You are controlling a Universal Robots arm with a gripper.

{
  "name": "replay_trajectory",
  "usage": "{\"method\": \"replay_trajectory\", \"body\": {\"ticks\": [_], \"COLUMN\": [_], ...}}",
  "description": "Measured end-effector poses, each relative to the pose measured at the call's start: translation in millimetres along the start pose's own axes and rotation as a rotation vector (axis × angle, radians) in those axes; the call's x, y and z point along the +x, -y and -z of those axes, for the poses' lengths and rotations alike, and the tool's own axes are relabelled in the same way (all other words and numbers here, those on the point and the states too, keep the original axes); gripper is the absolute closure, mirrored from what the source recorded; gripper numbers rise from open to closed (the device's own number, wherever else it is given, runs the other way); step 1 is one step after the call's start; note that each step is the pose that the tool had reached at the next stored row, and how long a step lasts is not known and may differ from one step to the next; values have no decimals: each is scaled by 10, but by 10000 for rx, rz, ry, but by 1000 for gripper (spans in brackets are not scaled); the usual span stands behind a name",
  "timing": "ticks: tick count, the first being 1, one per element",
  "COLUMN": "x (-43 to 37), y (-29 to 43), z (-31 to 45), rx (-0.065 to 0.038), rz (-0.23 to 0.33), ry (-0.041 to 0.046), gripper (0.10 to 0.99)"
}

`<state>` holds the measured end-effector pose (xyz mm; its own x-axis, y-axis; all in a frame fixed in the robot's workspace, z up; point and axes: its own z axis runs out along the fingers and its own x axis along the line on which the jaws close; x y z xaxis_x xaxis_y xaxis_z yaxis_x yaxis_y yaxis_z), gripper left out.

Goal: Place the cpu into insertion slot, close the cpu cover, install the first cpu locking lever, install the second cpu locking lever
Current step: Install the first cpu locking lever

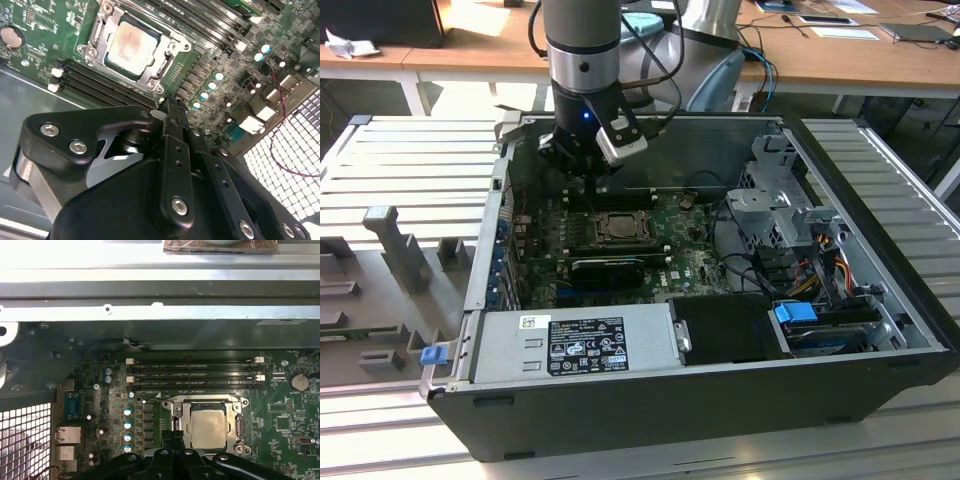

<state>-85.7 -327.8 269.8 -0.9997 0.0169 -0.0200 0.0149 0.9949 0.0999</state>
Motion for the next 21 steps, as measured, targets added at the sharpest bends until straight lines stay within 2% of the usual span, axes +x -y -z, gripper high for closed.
{"method": "replay_trajectory", "body": {"ticks": [4,12,21], "x": [82,183,290], "y": [4,7,-102], "z": [-30,-86,-104], "rx": [-11,-35,-30], "rz": [0,2,1], "ry": [0,-2,-1], "gripper": [980,980,980]}}
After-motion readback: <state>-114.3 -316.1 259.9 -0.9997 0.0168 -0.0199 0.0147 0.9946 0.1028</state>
